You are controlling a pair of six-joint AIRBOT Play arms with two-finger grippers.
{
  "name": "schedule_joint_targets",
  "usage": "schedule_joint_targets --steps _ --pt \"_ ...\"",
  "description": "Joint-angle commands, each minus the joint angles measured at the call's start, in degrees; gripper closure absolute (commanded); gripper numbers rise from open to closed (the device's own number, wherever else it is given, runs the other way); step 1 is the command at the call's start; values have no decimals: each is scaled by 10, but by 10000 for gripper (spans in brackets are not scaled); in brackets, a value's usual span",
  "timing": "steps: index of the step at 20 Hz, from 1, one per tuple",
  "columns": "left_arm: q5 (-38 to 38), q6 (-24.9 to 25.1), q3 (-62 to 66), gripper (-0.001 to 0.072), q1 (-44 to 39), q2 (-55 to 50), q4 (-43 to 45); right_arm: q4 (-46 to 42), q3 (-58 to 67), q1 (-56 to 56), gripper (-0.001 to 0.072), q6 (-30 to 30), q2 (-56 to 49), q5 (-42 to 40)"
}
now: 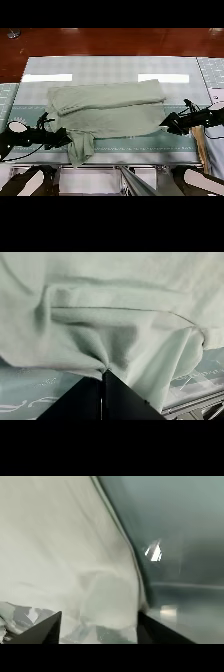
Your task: Fold the shirts.
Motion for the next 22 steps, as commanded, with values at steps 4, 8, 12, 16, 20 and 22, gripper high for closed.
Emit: schedule_joint_targets --steps 4,8,12,16,20,22 --pt "-3 11 6 680 0 1 0 30 7 52 685 -43 -11 -49" --pt "-45 43 79 680 38 1 0 28 81 29 685 -36 -11 -22" --pt "-18 39 146 680 59 0 -6 31 162 18 685 -24 -11 -25" --pt "87 31 188 680 28 -21 -28 45 210 60 685 -25 -17 -65" --pt "128 26 261 680 27 -97 -71 46 286 93 685 -16 -87 -70" --pt "124 23 303 680 27 -144 -71 50 328 95 685 -3 -130 -72"
